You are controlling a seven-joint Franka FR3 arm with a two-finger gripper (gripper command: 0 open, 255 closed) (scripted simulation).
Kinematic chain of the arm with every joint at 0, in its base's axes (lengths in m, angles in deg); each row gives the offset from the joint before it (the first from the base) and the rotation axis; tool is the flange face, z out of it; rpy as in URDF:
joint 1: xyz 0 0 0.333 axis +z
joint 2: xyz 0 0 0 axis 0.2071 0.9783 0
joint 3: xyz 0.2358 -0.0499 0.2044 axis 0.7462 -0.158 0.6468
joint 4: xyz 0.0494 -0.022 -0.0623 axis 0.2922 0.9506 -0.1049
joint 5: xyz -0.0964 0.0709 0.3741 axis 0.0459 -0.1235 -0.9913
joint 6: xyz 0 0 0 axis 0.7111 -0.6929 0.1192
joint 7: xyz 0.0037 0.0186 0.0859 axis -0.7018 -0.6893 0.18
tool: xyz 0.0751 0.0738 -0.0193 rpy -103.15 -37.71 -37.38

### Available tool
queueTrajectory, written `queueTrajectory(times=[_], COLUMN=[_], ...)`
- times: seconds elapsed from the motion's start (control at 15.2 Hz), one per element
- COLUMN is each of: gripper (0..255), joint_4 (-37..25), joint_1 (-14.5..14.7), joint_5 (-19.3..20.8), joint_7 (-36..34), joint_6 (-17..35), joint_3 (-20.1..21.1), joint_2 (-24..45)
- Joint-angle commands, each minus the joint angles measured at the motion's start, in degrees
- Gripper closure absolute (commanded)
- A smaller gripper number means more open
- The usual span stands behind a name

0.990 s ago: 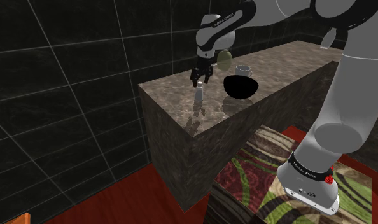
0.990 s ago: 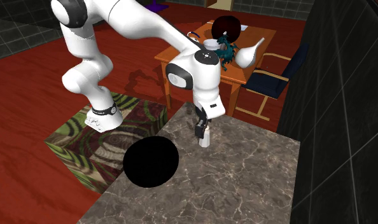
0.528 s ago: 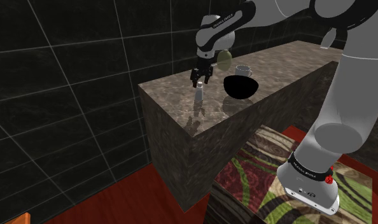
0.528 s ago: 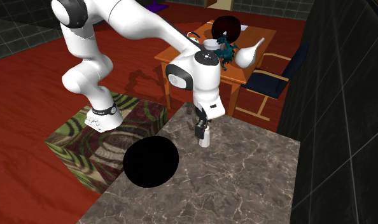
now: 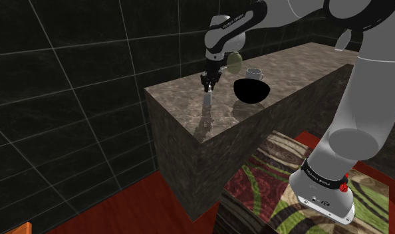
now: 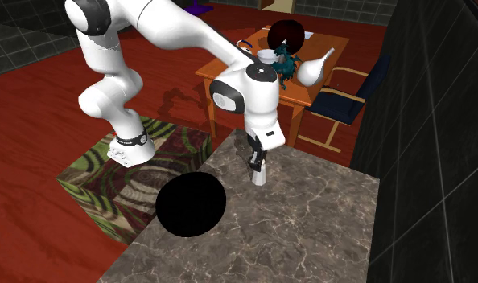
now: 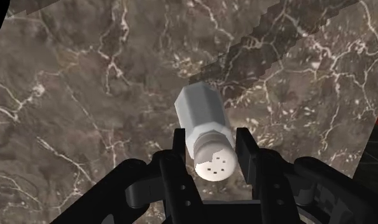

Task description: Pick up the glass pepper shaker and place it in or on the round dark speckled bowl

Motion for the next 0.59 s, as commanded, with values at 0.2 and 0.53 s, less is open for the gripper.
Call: queueTrajectory(times=[0.2,0.53], gripper=[255,255], joint_4=[-0.48,-2.38], joint_1=[-0.01,0.01], joint_5=[0.20,0.62], joint_7=[-0.22,-0.72], joint_6=[-1.38,-4.86], joint_3=[-0.07,-0.15], joint_2=[-0.67,-2.28])
